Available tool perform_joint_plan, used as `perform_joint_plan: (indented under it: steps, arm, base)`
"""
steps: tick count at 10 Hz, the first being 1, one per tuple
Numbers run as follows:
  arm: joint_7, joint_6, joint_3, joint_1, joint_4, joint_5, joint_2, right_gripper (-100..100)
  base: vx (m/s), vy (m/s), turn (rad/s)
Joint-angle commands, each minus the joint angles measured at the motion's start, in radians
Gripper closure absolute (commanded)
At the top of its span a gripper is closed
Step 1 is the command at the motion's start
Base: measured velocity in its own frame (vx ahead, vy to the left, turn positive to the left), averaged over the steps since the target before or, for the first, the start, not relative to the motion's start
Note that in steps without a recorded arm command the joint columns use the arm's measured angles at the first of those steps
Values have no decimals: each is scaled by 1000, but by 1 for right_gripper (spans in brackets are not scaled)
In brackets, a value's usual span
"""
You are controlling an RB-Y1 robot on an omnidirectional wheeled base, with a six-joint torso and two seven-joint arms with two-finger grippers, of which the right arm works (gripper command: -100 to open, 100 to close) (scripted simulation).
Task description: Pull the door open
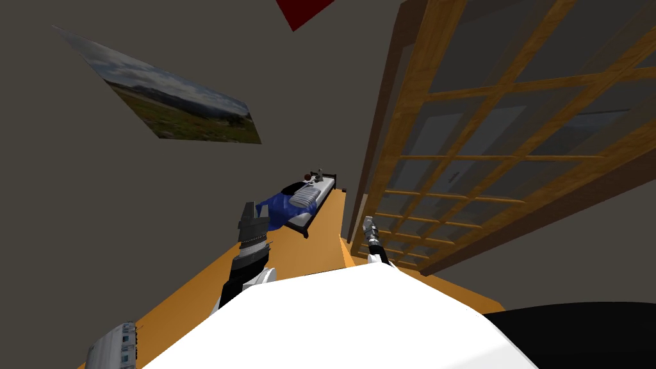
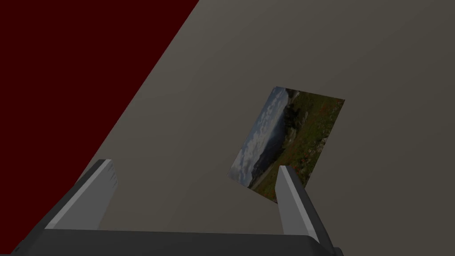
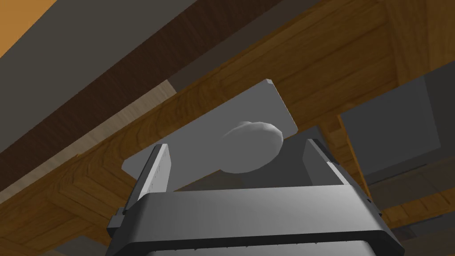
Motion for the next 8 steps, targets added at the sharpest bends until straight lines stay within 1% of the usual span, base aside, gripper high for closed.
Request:
perform_joint_plan:
  steps: [1, 2, 4, 5, 6, 7, 8]
  arm:
    - [-35, -6, 2, -5, 8, -3, 1, -100]
    - [-72, -11, 6, -8, 12, -9, 3, -100]
    - [-116, -16, 10, -12, 16, -15, 6, -100]
    - [-151, -21, 13, -15, 20, -21, 9, -100]
    - [-157, -21, 13, -15, 20, -21, 9, -100]
    - [-197, -27, 17, -19, 24, -27, 11, -100]
    - [-222, -32, 21, -23, 29, -34, 14, -100]
  base:
    - [-43, -6, 11]
    - [-50, -7, 19]
    - [-58, -13, 25]
    - [-49, -16, 25]
    - [-40, -9, 13]
    - [-46, -6, 24]
    - [-71, -15, 39]
